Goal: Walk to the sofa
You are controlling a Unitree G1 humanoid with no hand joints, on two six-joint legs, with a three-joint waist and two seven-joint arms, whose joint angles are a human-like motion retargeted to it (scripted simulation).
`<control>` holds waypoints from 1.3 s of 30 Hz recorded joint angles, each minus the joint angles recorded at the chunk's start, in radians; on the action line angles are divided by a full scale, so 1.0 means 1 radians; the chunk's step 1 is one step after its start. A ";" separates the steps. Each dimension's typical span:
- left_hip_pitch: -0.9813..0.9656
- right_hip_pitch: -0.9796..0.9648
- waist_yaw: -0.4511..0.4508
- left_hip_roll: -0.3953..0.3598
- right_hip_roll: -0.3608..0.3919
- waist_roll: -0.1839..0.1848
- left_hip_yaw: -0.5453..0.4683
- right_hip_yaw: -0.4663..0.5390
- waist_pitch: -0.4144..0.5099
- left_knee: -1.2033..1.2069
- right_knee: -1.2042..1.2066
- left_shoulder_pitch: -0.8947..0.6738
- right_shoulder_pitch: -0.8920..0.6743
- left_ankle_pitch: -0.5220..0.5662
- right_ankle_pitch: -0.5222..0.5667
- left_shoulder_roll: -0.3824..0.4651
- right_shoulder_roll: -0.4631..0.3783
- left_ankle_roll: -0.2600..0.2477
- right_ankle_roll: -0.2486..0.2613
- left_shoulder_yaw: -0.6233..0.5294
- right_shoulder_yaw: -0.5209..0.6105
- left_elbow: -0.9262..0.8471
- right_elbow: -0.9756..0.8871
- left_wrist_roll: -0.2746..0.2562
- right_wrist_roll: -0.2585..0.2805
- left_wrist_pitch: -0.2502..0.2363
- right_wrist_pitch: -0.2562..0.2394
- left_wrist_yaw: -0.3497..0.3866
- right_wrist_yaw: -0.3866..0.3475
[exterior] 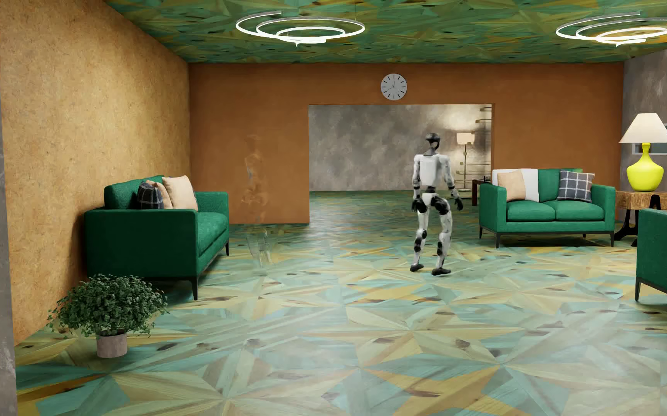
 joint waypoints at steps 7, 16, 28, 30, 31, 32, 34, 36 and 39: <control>0.056 0.039 -0.008 -0.060 -0.052 -0.003 -0.004 -0.028 -0.011 -0.104 -0.035 -0.064 0.120 0.045 0.013 0.010 0.027 0.004 0.020 -0.088 -0.070 -0.040 -0.019 0.021 0.068 -0.033 0.005 0.000 -0.065; -0.013 0.003 -0.013 -0.039 -0.043 0.005 0.015 0.016 -0.002 0.037 -0.006 -0.056 0.254 -0.028 0.016 0.021 0.055 0.040 0.052 -0.108 -0.017 -0.047 0.082 0.006 0.148 -0.031 0.052 -0.020 -0.031; -0.011 -0.234 0.015 -0.336 0.061 0.009 -0.466 0.631 0.031 0.273 0.002 0.014 -0.136 -0.248 0.148 -0.014 -0.088 0.072 0.287 -0.109 0.100 -0.097 0.028 -0.068 0.038 -0.033 0.018 0.015 0.007; -0.044 -0.317 0.032 -0.328 0.010 -0.011 -0.272 0.625 0.051 0.246 -0.059 0.013 -0.193 -0.217 0.160 -0.008 -0.078 0.130 0.272 -0.156 0.103 -0.085 -0.044 -0.058 0.045 -0.032 -0.002 -0.002 -0.033; -0.056 -0.353 0.037 -0.310 -0.065 -0.032 -0.174 0.451 0.060 0.222 -0.082 0.010 -0.188 -0.193 0.136 0.013 -0.055 0.142 0.172 -0.186 0.090 -0.068 -0.083 -0.042 0.058 -0.026 -0.011 -0.013 -0.068; -0.062 -0.358 0.041 -0.293 -0.163 -0.055 -0.076 0.195 0.064 0.191 -0.117 0.005 -0.167 -0.167 0.075 0.030 -0.031 0.152 0.086 -0.207 0.075 -0.044 -0.116 -0.033 0.077 -0.017 -0.020 -0.019 -0.099; -0.057 -0.301 0.041 -0.252 -0.331 -0.092 0.101 -0.345 0.060 0.111 -0.099 -0.007 -0.108 -0.105 0.068 0.056 0.001 0.168 0.058 -0.212 0.093 0.013 -0.142 -0.028 0.102 0.019 -0.034 -0.024 -0.103; -0.024 -0.230 0.021 -0.198 -0.391 -0.099 0.247 -0.513 0.053 0.023 0.028 -0.010 -0.045 -0.045 0.081 0.076 -0.013 0.176 -0.002 -0.214 0.159 0.059 -0.124 -0.017 0.081 0.043 -0.034 -0.023 -0.059; 0.023 -0.169 -0.015 -0.112 -0.440 -0.088 0.430 -0.393 0.044 -0.051 0.298 0.005 0.048 0.020 0.061 0.098 -0.078 0.179 -0.011 -0.217 0.178 0.048 -0.037 -0.013 0.085 0.022 0.016 -0.002 -0.020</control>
